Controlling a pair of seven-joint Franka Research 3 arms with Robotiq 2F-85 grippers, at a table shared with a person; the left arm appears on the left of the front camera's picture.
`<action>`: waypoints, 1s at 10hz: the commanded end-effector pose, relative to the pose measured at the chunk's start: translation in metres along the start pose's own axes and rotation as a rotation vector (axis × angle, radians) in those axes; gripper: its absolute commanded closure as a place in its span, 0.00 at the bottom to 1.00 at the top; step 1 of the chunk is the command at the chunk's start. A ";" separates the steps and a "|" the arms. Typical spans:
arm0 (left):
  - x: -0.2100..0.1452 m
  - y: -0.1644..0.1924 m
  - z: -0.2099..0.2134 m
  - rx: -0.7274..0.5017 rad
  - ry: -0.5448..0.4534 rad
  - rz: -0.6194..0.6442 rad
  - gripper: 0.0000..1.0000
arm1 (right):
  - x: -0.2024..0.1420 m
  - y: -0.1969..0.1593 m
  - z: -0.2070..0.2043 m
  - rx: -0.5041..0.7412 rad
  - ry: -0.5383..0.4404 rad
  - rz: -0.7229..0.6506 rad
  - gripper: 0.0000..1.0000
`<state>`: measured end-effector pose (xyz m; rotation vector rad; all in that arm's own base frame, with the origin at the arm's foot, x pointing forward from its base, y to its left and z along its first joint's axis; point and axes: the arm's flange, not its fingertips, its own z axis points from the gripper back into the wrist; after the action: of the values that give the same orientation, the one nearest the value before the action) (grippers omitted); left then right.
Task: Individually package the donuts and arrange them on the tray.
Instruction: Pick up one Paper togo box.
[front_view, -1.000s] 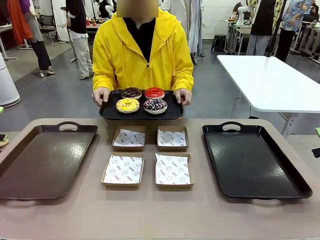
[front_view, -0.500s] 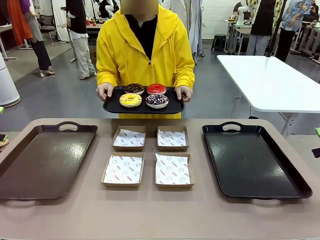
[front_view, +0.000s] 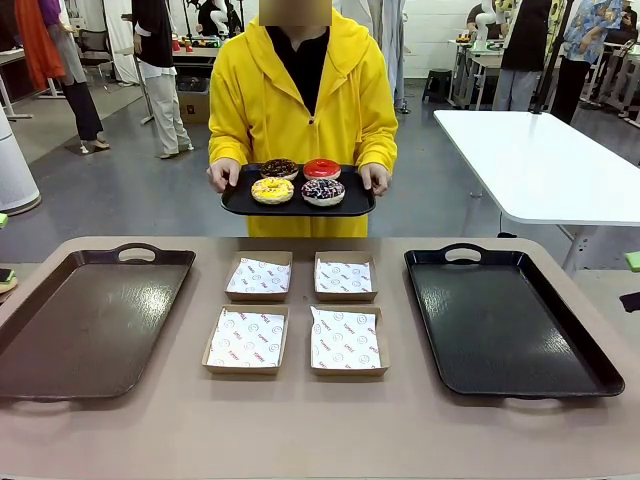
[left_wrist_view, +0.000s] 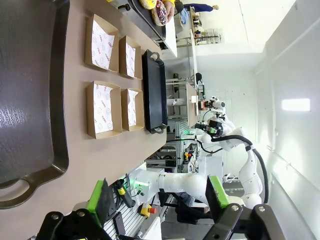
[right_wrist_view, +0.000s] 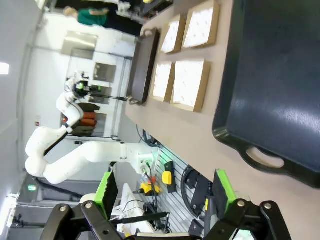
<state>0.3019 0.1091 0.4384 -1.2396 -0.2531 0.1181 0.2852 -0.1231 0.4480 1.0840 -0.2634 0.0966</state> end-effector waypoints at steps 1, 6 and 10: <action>0.000 0.000 0.001 -0.012 -0.004 -0.001 0.00 | 0.062 0.046 -0.041 -0.128 0.063 -0.051 0.00; 0.000 0.000 0.001 -0.012 -0.004 -0.001 0.00 | 0.177 0.123 -0.192 -0.460 0.126 -0.076 0.00; 0.000 0.000 0.001 -0.012 -0.004 -0.001 0.00 | 0.193 0.124 -0.308 -0.765 0.172 -0.020 0.00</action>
<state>0.3022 0.1087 0.4377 -1.2385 -0.2502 0.1191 0.4867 0.1897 0.4700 0.3993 -0.1362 0.0832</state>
